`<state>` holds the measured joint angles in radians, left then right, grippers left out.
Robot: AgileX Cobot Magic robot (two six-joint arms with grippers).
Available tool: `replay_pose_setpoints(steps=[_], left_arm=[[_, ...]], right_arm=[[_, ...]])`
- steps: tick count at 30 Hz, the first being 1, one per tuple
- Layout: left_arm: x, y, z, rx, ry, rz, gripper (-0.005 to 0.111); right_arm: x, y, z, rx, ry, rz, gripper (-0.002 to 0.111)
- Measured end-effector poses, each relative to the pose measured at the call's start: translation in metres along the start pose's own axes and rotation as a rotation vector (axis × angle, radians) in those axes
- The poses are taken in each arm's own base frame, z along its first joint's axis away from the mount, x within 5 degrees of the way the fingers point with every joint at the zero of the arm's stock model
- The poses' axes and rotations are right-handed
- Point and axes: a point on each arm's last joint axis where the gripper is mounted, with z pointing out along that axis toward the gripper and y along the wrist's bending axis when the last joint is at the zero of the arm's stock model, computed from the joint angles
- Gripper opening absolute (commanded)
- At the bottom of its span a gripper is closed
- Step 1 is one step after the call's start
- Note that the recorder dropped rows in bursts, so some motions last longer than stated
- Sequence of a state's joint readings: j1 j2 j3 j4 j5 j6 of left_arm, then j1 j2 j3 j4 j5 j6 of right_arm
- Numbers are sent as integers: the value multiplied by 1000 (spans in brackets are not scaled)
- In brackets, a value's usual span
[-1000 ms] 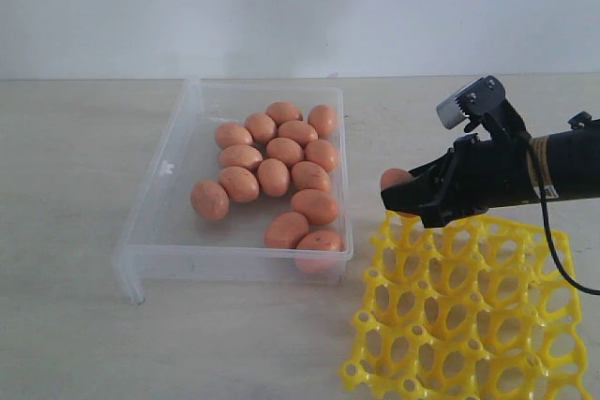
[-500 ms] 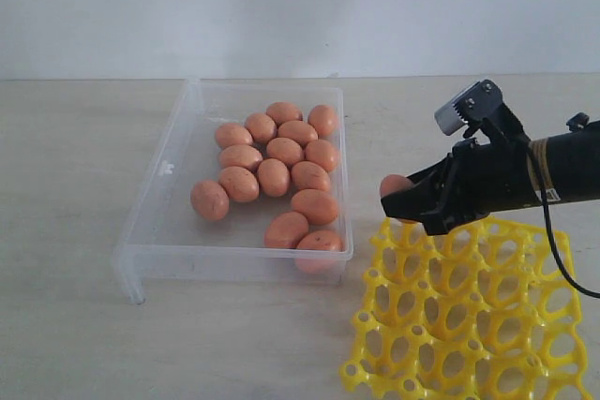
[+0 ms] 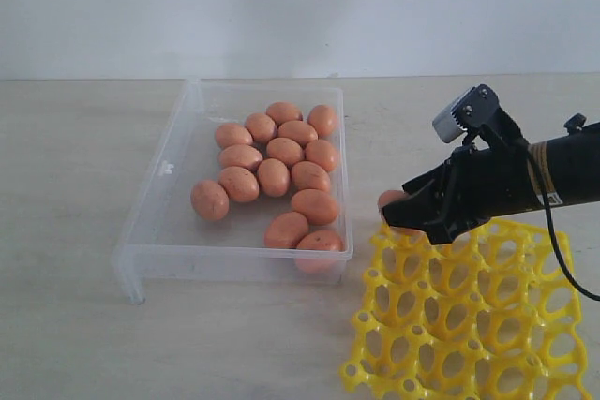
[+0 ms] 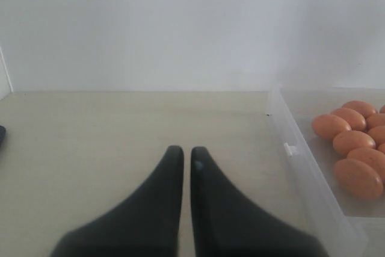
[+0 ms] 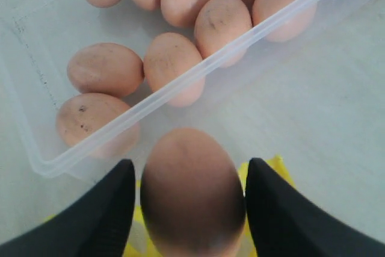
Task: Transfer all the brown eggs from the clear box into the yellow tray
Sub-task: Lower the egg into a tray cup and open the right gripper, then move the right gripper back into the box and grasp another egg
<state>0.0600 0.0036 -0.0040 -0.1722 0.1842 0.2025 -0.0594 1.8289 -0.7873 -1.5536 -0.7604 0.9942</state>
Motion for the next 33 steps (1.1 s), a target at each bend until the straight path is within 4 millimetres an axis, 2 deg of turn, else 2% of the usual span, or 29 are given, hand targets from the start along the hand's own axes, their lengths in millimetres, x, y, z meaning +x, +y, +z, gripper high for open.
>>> replay_pose_setpoints(steps=[14, 16, 17, 20, 21, 24, 27, 30, 33], left_arm=[[0, 0, 0, 0, 0, 0, 4], [0, 0, 0, 0, 0, 0, 4], [0, 0, 0, 0, 0, 0, 4], [0, 0, 0, 0, 0, 0, 4], [0, 0, 0, 0, 0, 0, 4], [0, 0, 0, 0, 0, 0, 4], [0, 0, 0, 0, 0, 0, 4], [0, 0, 0, 0, 0, 0, 4], [0, 0, 0, 0, 0, 0, 4]], right_arm=[[-1, -2, 0, 21, -14, 24, 50], [-5, -2, 0, 16, -59, 71, 45], [-8, -1, 0, 11, -85, 96, 38], [-20, 3, -6, -19, -166, 127, 7], [-25, 6, -9, -30, -192, 125, 0], [-39, 15, -19, -55, -250, 100, 4], [-57, 28, -19, -109, -247, 48, 7], [-78, 47, -7, -187, -169, 3, 8], [-103, 63, 8, -151, -86, 1, 8]])
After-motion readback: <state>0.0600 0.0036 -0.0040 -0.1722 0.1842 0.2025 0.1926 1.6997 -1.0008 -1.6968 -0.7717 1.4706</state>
